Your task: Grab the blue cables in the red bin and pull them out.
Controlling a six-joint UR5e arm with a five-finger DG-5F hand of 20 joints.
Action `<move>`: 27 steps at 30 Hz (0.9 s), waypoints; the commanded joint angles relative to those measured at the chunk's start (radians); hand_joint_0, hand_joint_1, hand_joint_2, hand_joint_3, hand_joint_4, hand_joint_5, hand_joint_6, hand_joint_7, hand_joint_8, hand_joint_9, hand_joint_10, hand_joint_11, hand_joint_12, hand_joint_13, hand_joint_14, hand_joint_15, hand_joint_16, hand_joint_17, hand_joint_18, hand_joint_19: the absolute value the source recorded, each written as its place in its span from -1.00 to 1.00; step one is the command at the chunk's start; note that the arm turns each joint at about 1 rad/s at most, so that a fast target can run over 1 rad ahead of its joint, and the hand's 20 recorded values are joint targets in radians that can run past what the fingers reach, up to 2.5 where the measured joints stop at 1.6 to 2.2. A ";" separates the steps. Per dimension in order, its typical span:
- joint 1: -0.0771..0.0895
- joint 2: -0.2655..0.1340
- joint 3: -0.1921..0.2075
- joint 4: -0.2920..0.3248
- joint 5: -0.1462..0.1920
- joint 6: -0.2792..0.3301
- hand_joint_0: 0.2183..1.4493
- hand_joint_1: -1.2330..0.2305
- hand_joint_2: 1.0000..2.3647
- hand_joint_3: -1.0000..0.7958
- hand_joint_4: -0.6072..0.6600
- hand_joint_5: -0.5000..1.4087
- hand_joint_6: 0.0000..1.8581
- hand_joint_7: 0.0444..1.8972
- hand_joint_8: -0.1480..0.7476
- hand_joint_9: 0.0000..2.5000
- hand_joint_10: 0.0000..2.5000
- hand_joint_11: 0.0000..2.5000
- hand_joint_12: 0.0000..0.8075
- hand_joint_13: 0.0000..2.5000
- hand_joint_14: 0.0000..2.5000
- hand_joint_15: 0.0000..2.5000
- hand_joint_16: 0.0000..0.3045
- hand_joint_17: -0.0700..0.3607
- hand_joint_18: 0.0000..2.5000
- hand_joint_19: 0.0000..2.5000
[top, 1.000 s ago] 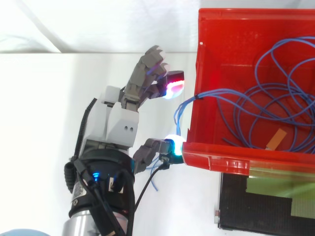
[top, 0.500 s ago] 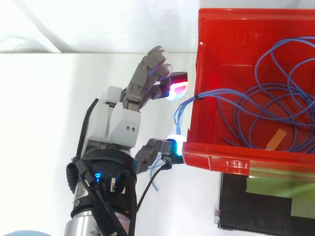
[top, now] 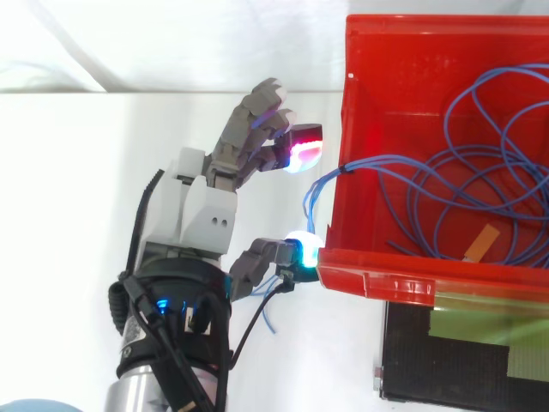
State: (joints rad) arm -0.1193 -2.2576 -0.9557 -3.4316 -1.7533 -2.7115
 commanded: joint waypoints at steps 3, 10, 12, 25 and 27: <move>0.001 0.000 0.000 0.006 -0.002 -0.001 -0.05 -0.48 -1.00 -1.00 0.26 0.12 -0.99 -0.41 -0.08 -0.57 -0.99 -0.63 -0.22 -0.74 -0.99 -0.73 -0.73 -0.24 -0.78 -0.60; 0.000 0.000 0.000 0.006 -0.002 -0.001 -0.05 -0.48 -1.00 -1.00 0.26 0.13 -0.99 -0.41 -0.09 -0.57 -0.99 -0.62 -0.22 -0.74 -0.99 -0.72 -0.73 -0.24 -0.78 -0.60; 0.000 0.000 0.000 0.006 -0.003 -0.001 -0.05 -0.48 -1.00 -1.00 0.26 0.13 -0.99 -0.41 -0.08 -0.56 -0.99 -0.62 -0.22 -0.74 -0.99 -0.73 -0.73 -0.24 -0.78 -0.60; -0.005 0.000 0.000 0.005 -0.005 -0.032 -0.05 -0.45 -1.00 -1.00 0.26 0.13 -0.99 -0.41 -0.08 -0.56 -0.99 -0.61 -0.23 -0.73 -0.99 -0.72 -0.73 -0.24 -0.77 -0.60; -0.005 0.000 0.000 0.003 -0.005 -0.038 -0.05 -0.45 -1.00 -1.00 0.25 0.13 -0.99 -0.41 -0.07 -0.55 -0.99 -0.61 -0.22 -0.72 -0.99 -0.71 -0.73 -0.24 -0.77 -0.60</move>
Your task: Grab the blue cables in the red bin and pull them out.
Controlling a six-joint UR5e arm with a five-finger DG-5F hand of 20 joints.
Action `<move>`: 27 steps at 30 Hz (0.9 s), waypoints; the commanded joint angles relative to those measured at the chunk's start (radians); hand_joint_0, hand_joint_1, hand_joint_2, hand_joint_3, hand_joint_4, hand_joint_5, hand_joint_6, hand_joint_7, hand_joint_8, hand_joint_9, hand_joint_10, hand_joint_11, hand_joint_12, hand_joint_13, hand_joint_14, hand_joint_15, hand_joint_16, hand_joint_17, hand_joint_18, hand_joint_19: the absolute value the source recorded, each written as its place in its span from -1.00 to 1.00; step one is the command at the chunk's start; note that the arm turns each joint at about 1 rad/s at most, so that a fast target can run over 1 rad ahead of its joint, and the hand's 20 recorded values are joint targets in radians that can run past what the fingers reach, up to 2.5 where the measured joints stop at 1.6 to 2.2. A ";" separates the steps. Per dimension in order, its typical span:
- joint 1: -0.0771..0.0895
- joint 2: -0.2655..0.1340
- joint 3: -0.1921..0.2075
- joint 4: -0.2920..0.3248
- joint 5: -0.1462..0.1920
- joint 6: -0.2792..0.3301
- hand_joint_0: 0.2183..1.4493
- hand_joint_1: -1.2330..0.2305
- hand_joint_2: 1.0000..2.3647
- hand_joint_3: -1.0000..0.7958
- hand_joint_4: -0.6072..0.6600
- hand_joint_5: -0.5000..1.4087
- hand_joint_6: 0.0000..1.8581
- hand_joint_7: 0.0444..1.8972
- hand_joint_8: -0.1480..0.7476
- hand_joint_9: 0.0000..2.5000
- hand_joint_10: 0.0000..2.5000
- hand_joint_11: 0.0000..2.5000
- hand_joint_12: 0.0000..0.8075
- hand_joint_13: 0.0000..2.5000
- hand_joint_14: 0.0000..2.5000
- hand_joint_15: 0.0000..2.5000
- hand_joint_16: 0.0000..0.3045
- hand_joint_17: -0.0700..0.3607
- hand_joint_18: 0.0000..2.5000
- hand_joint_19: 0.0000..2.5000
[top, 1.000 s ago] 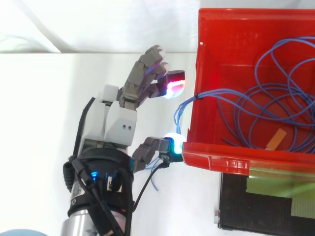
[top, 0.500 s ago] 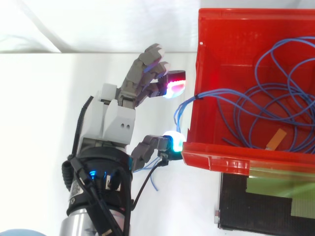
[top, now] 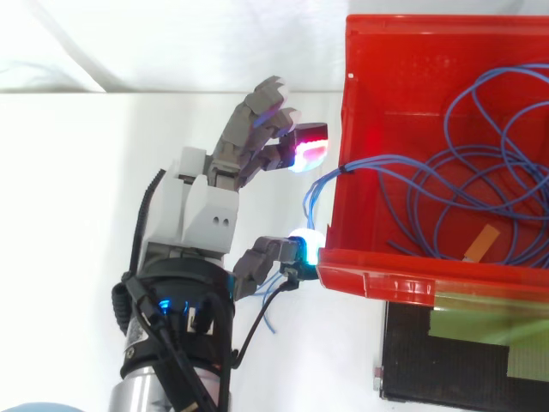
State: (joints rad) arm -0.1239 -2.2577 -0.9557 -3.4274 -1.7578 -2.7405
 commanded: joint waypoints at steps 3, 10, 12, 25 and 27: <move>0.000 0.000 0.000 -0.001 0.001 -0.015 -0.05 -0.45 -1.00 -1.00 0.26 0.14 -0.99 -0.41 -0.08 -0.54 -0.99 -0.60 -0.23 -0.72 -0.99 -0.71 -0.73 -0.24 -0.77 -0.60; 0.001 0.000 -0.006 0.002 0.006 -0.015 -0.05 -0.45 -1.00 -1.00 0.25 0.16 -0.99 -0.40 -0.07 -0.53 -0.99 -0.60 -0.23 -0.70 -0.99 -0.71 -0.73 -0.24 -0.77 -0.60; 0.000 0.000 -0.006 0.002 0.006 -0.015 -0.05 -0.45 -1.00 -1.00 0.26 0.17 -0.99 -0.40 -0.07 -0.53 -0.99 -0.59 -0.23 -0.70 -0.99 -0.71 -0.73 -0.24 -0.77 -0.60; 0.001 0.000 -0.020 0.002 0.006 -0.015 -0.04 -0.44 -1.00 -1.00 0.29 0.28 -0.99 -0.37 -0.06 -0.48 -0.99 -0.54 -0.24 -0.68 -0.99 -0.70 -0.73 -0.24 -0.77 -0.59; 0.001 0.001 -0.020 0.002 0.006 -0.015 -0.04 -0.44 -1.00 -1.00 0.30 0.29 -0.99 -0.37 -0.06 -0.47 -0.99 -0.54 -0.24 -0.67 -0.99 -0.70 -0.73 -0.24 -0.77 -0.59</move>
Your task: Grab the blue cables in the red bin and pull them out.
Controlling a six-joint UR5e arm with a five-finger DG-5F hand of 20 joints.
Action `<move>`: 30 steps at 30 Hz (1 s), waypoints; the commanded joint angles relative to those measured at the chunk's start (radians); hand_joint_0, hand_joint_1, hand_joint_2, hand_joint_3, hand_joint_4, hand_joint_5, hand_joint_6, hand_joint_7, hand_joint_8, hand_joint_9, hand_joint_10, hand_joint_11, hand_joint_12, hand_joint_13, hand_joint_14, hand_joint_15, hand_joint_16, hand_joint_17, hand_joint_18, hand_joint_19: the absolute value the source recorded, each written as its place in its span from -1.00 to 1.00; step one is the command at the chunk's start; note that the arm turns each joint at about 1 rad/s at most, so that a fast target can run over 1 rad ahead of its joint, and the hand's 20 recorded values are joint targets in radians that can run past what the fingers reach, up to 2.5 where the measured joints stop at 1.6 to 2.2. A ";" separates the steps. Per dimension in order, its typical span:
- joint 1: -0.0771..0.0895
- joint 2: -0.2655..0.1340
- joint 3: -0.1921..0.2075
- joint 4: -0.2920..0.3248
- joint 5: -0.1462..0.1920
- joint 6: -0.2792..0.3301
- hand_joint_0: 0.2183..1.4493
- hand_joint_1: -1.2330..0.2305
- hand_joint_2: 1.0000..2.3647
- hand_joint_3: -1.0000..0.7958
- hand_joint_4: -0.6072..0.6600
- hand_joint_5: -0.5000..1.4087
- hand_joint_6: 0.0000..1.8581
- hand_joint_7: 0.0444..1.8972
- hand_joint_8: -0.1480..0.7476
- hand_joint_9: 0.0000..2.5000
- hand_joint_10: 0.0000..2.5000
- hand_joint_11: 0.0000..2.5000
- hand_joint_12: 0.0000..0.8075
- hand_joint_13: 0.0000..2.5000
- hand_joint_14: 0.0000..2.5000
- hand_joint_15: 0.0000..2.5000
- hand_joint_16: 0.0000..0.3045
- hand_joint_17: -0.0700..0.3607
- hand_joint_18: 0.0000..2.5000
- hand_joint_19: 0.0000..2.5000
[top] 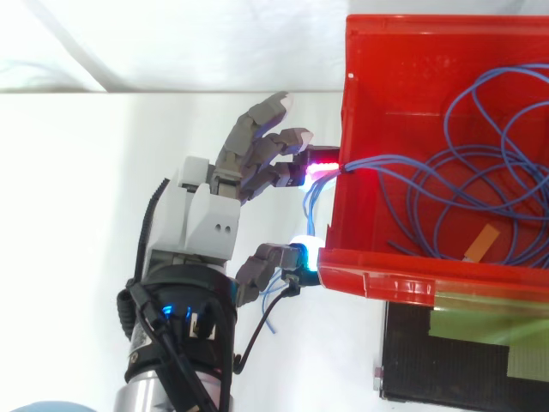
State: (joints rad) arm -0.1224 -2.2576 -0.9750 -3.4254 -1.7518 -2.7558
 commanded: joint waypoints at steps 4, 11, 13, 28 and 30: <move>0.000 0.000 -0.001 0.000 -0.003 0.000 -0.04 -0.44 -1.00 -1.00 0.31 0.30 -0.99 -0.37 -0.06 -0.46 -0.99 -0.53 -0.24 -0.67 -0.99 -0.70 -0.73 -0.25 -0.76 -0.59; 0.004 0.000 -0.001 0.002 0.000 0.000 -0.03 -0.43 -1.00 -1.00 0.35 0.38 -0.98 -0.38 -0.06 -0.45 -0.99 -0.54 -0.25 -0.66 -0.99 -0.69 -0.73 -0.25 -0.77 -0.59; 0.004 0.000 -0.001 0.006 -0.003 0.000 -0.03 -0.43 -1.00 -1.00 0.35 0.40 -0.98 -0.38 -0.06 -0.44 -0.99 -0.54 -0.25 -0.65 -0.99 -0.69 -0.73 -0.25 -0.76 -0.59; 0.006 0.000 -0.001 0.008 -0.005 0.000 -0.02 -0.42 -1.00 -1.00 0.38 0.49 -0.99 -0.29 -0.05 -0.43 -0.99 -0.57 -0.25 -0.64 -0.99 -0.68 -0.74 -0.26 -0.76 -0.59; 0.007 0.000 -0.001 0.008 -0.005 0.000 -0.02 -0.42 -1.00 -1.00 0.38 0.50 -0.99 -0.26 -0.05 -0.43 -0.99 -0.57 -0.25 -0.63 -0.99 -0.68 -0.74 -0.26 -0.76 -0.59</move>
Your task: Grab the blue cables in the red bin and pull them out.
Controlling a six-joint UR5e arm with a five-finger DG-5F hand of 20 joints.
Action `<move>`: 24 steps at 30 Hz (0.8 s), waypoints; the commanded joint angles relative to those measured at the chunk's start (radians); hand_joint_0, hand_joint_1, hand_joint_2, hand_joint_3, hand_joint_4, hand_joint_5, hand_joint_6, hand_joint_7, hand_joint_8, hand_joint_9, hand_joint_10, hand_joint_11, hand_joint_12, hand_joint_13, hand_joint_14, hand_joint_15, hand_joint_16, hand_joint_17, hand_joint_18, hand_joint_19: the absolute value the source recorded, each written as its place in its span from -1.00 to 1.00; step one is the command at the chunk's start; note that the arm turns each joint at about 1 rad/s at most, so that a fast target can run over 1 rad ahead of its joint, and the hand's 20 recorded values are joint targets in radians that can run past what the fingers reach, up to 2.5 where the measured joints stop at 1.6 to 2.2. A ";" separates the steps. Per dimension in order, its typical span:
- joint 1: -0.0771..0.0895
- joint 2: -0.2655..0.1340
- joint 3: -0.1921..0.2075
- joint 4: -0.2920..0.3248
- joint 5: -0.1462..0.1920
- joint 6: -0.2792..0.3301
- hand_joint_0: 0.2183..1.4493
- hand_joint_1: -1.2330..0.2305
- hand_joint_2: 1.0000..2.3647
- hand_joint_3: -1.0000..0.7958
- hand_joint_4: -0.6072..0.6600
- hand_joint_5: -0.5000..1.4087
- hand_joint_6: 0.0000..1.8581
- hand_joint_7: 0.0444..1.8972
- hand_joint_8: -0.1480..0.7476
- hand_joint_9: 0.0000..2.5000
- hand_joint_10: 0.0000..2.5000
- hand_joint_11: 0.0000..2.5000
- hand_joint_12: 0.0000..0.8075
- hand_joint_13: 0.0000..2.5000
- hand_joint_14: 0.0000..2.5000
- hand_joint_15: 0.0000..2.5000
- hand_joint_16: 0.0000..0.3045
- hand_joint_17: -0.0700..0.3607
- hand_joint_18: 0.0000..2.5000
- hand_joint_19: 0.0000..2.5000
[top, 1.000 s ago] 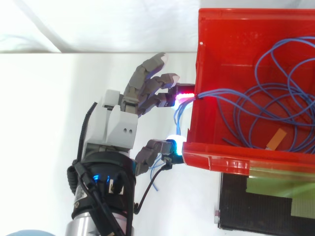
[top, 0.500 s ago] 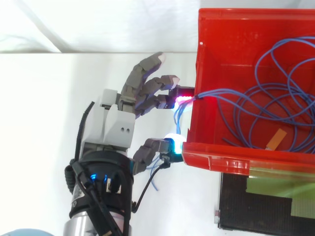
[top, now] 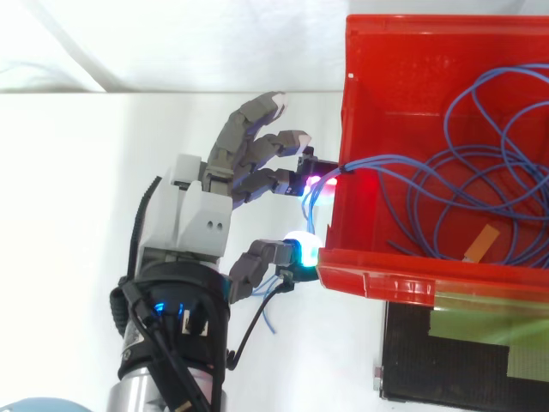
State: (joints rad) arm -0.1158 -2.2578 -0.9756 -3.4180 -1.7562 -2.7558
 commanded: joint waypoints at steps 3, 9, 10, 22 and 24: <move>0.002 0.000 0.000 -0.001 0.000 0.000 -0.01 -0.42 -1.00 -1.00 0.36 0.51 -0.99 -0.25 -0.06 -0.43 -0.99 -0.56 -0.25 -0.63 -0.99 -0.68 -0.74 -0.26 -0.76 -0.59; 0.004 0.000 0.000 0.000 -0.002 0.000 -0.01 -0.42 -1.00 -1.00 0.36 0.52 -0.99 -0.25 -0.06 -0.43 -0.99 -0.56 -0.25 -0.63 -0.99 -0.68 -0.74 -0.26 -0.76 -0.59; 0.002 0.001 0.000 0.000 -0.002 0.000 -0.01 -0.42 -1.00 -1.00 0.35 0.50 -0.99 -0.27 -0.06 -0.42 -0.99 -0.55 -0.25 -0.63 -0.99 -0.68 -0.74 -0.26 -0.76 -0.58; 0.001 0.000 0.000 -0.001 -0.002 0.000 -0.01 -0.42 -1.00 -1.00 0.34 0.47 -0.99 -0.34 -0.07 -0.42 -0.99 -0.56 -0.25 -0.63 -0.99 -0.68 -0.74 -0.26 -0.76 -0.58; -0.001 0.000 0.000 -0.001 -0.002 -0.002 -0.01 -0.42 -1.00 -1.00 0.34 0.47 -0.99 -0.35 -0.07 -0.42 -0.99 -0.56 -0.25 -0.62 -0.99 -0.68 -0.74 -0.26 -0.75 -0.59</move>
State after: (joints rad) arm -0.1149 -2.2578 -0.9756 -3.4194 -1.7580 -2.7561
